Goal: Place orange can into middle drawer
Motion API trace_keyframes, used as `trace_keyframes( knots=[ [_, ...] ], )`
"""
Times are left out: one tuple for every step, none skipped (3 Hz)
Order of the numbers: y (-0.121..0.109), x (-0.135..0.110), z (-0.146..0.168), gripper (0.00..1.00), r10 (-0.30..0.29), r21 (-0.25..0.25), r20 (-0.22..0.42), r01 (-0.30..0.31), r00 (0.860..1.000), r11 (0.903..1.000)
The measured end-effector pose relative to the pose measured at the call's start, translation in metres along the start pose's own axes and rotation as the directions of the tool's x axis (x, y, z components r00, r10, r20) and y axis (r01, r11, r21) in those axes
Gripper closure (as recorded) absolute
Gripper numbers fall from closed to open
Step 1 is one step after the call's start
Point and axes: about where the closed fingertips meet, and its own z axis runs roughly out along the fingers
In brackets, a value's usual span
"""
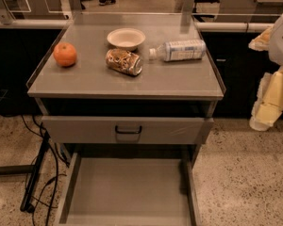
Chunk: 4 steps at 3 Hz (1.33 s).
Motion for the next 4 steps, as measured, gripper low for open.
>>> trace_keyframes(
  knots=[
    [0.000,-0.001,-0.001,0.00,-0.001,0.004,0.000,0.001,1.000,1.0000],
    [-0.014,-0.026,-0.005,0.00,-0.030,0.024,0.055,0.029,0.998,0.9993],
    [-0.039,-0.072,-0.019,0.00,-0.048,0.052,0.224,0.037,0.973,0.9980],
    [-0.053,-0.107,-0.031,0.00,0.052,0.022,0.410,-0.067,0.910,0.9975]
  ],
)
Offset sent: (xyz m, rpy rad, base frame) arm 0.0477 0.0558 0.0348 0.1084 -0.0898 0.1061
